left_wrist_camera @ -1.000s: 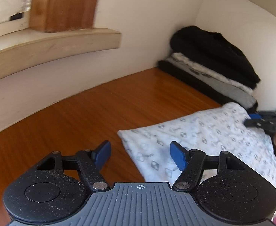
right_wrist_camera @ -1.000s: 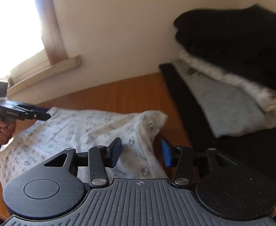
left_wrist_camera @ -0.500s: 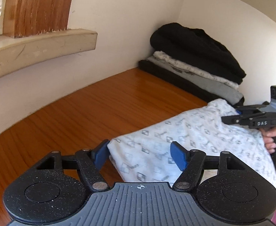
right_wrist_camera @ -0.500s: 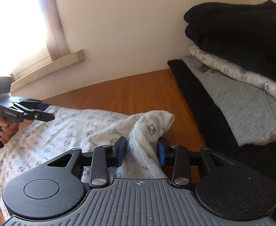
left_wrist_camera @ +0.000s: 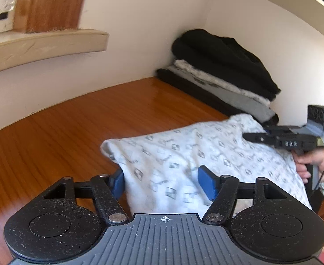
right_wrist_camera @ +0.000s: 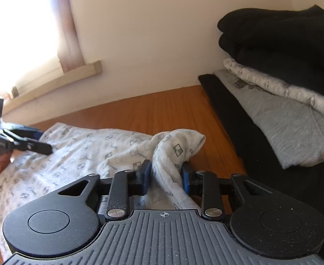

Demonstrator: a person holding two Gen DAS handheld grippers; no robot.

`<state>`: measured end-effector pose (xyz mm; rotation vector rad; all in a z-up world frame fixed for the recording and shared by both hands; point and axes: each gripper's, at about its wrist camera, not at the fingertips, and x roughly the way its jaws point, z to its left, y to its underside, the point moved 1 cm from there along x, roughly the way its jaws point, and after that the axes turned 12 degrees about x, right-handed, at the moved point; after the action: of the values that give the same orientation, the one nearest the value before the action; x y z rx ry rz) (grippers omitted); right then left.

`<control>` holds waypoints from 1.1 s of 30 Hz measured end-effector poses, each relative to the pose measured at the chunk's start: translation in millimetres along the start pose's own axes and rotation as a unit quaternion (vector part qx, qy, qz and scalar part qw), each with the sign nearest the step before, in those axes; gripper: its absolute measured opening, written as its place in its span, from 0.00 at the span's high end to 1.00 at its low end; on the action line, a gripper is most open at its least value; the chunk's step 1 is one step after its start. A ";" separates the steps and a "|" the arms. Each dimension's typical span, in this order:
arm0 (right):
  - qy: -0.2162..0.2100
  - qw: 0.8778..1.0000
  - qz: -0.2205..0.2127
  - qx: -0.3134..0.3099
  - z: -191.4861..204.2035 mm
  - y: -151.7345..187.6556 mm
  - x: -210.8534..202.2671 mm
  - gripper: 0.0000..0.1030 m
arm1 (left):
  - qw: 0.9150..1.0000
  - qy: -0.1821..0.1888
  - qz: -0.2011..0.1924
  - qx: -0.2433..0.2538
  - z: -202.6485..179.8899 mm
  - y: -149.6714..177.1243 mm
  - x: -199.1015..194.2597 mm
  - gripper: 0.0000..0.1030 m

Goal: Fold clothes
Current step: 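Grasp the folded cloth with the right tool while the left tool grasps it, then carry the folded cloth with both tools onto the clothes stack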

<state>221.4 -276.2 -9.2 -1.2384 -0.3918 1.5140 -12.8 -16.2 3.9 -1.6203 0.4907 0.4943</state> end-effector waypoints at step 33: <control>0.064 0.933 -0.302 -0.185 97.8 -80.7 -138.8 0.82 | 0.956 0.014 -0.277 0.092 -44.5 -161.4 -43.8 0.88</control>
<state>162.4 -332.5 160.2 -1.3325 -0.9112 0.8464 46.6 -43.1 164.1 -1.5026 0.0827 0.0038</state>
